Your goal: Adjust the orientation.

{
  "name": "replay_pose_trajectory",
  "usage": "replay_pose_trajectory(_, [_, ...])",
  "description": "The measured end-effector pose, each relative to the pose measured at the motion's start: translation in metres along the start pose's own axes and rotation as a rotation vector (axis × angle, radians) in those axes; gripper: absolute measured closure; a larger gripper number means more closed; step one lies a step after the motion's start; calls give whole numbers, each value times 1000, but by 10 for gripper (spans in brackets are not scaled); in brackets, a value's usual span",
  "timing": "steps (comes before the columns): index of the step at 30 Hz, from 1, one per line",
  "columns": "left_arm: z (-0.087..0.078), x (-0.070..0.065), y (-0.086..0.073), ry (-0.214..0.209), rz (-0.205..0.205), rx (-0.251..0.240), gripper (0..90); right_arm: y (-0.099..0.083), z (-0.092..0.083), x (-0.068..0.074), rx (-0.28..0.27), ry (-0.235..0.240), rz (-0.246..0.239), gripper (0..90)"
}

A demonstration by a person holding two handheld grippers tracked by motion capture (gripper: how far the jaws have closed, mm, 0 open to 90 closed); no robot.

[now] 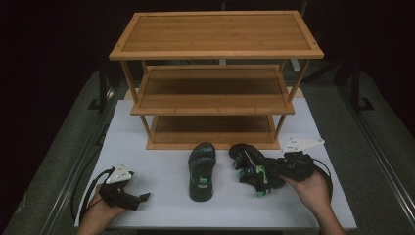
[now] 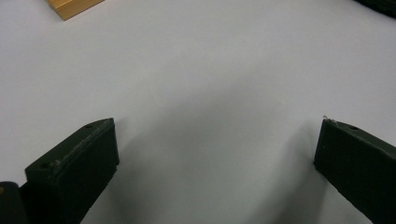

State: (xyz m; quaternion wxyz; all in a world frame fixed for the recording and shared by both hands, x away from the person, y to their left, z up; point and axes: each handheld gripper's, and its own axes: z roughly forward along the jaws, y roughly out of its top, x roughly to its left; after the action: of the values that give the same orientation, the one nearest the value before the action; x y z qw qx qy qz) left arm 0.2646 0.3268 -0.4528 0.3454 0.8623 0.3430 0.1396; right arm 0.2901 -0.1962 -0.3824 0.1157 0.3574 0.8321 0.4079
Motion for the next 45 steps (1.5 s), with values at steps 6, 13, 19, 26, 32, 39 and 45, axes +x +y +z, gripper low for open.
replay_pose_trajectory(6, [0, 0, 0, 0, 1, 0, 0, -1, 0, -15, -16, -3, 26, 897])
replay_pose_trajectory(13, [0, 0, 0, 0, -1, 0, 0, -1, 2, -31, -7, -24, 51, 897])
replay_pose_trajectory(19, [0, 0, 0, 0, -1, 0, 0, -4, 6, -45, 2, -40, 69, 896])
replay_pose_trajectory(26, [0, 0, 0, 0, -1, 1, 0, -11, 15, -59, 18, -71, 96, 896])
replay_pose_trajectory(32, [0, 0, 0, 0, -1, 2, 0, -20, 21, -71, 26, -59, 152, 896])
replay_pose_trajectory(39, [0, 0, 0, -1, 0, 4, 0, -19, 12, -71, -8, -90, 156, 827])
replay_pose_trajectory(45, [0, 0, 0, 0, -1, 1, 0, -15, -13, -67, -68, -86, 159, 778])
